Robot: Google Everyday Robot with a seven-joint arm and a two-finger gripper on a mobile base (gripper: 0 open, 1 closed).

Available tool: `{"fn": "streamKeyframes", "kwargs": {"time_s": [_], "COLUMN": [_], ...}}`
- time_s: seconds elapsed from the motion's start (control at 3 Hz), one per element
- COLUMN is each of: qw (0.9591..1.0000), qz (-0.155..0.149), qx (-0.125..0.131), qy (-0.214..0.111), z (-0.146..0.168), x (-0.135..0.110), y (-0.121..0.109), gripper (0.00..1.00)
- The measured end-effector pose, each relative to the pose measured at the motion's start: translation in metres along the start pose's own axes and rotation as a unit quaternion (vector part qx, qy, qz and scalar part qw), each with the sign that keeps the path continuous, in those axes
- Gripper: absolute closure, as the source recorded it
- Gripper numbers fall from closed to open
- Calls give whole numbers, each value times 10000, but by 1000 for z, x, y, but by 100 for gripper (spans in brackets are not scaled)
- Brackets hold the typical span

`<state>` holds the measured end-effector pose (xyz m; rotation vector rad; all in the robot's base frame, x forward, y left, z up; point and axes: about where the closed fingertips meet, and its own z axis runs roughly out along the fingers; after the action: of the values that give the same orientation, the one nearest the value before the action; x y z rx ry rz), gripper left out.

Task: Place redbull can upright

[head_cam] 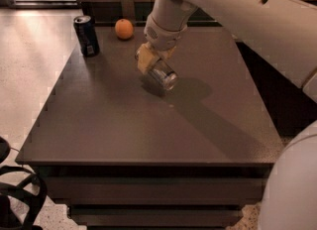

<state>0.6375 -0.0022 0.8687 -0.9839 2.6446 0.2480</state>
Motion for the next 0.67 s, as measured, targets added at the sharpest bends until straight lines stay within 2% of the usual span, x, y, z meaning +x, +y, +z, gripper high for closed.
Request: {"fn": "streamKeyframes", "kwargs": {"time_s": [0.33,0.67], "qw": [9964,9830], "qz": [-257,-483], "qx": [-224,-573], "qy": [-771,-1678], "z": [-27,-52], "x": [3,-2], "y": [-13,-28], "gripper": [100,100]}}
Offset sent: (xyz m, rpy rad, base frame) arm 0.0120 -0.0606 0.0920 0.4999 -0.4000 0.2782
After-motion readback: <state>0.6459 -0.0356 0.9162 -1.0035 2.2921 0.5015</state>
